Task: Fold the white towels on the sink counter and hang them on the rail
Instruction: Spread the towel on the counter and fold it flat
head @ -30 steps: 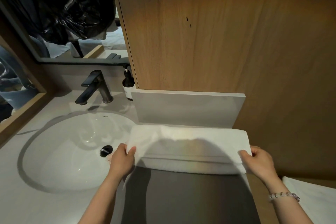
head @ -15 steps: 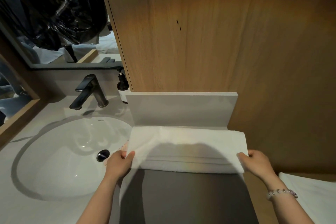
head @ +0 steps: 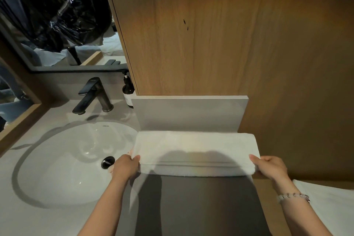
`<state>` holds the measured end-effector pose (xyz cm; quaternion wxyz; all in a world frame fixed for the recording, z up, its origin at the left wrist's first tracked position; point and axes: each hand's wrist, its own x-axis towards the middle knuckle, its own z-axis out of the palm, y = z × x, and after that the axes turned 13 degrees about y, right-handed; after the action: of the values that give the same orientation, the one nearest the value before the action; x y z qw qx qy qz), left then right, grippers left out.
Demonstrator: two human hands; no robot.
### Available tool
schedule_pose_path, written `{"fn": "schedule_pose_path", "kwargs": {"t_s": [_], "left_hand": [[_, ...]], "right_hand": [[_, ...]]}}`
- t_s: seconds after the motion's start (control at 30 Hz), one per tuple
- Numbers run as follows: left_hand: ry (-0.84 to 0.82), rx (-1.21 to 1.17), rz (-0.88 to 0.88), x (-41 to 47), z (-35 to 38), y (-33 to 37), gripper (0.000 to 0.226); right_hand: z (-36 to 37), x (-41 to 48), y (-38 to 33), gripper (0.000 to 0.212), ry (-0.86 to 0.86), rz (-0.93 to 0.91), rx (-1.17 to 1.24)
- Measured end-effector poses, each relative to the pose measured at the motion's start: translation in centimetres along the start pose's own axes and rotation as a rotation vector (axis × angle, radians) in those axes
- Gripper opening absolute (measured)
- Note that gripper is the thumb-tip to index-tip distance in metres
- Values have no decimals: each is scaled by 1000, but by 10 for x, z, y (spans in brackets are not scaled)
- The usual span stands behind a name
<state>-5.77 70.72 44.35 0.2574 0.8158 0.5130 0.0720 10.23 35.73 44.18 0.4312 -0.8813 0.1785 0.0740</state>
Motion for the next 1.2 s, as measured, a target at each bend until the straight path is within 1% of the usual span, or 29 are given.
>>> {"fn": "schedule_pose_path", "kwargs": {"t_s": [0.1, 0.2, 0.27, 0.37, 0.43, 0.47, 0.5, 0.53, 0.57, 0.6, 0.63, 0.67, 0.7, 0.73, 0.8, 0.83, 0.87, 0.9, 1.0, 1.07, 1.13, 1.2], "left_hand": [[-24, -123, -56, 5, 3, -5, 39], [-22, -117, -23, 2, 4, -8, 34], [-3, -44, 31, -2, 4, -7, 30], [4, 120, 135, -6, 1, -4, 36], [-24, 187, 182, -5, -5, -3, 34], [-39, 225, 199, -3, -9, -2, 33], [-42, 265, 213, -1, -14, 1, 33], [-26, 321, 230, 0, -19, 6, 30], [24, 385, 260, 0, -24, 14, 31], [88, 454, 309, 0, -27, 24, 41], [147, 484, 378, -1, -28, 35, 50], [200, 451, 470, -3, -25, 48, 52], [224, 382, 571, -7, -20, 61, 50], [206, 322, 662, -11, -12, 73, 45], [118, 262, 832, -18, 10, 91, 41], [77, 278, 909, -20, 22, 95, 43], [48, 306, 969, -22, 32, 98, 48], [26, 322, 997, -22, 41, 98, 52], [-48, 364, 969, -22, 57, 87, 58], [-84, 409, 976, -27, 64, 76, 58], [-88, 417, 980, -29, 67, 71, 58], [-67, 426, 1039, -29, 71, 71, 66]], "right_hand": [[-1, 2, 1, 39, -10, 30, 47], [-2, 3, 1, 36, -31, 37, 25], [-2, 3, 1, 35, -58, 29, -13], [-3, 4, -2, 32, -89, -2, -93], [-4, 2, -6, 25, -74, -46, -181], [-4, -1, -10, 18, -58, -76, -243], [-4, -4, -16, 22, -27, -105, -303], [-3, -5, -21, 43, 8, -137, -367], [-2, -7, -28, 65, 47, -192, -427], [0, -10, -35, 79, 101, -290, -479], [4, -13, -43, 84, 147, -405, -509], [11, -16, -52, 80, 170, -518, -504], [22, -21, -62, 70, 159, -623, -478], [33, -27, -72, 60, 107, -697, -463], [60, -37, -83, 50, -24, -811, -501], [73, -41, -84, 46, -44, -897, -529], [85, -43, -83, 43, -16, -1003, -535], [93, -43, -80, 40, -39, -1033, -532], [106, -39, -62, 40, -109, -1083, -603], [106, -37, -51, 38, -90, -1167, -658], [107, -33, -45, 50, -96, -1156, -695], [106, -35, -44, 56, -106, -1127, -738]]}}
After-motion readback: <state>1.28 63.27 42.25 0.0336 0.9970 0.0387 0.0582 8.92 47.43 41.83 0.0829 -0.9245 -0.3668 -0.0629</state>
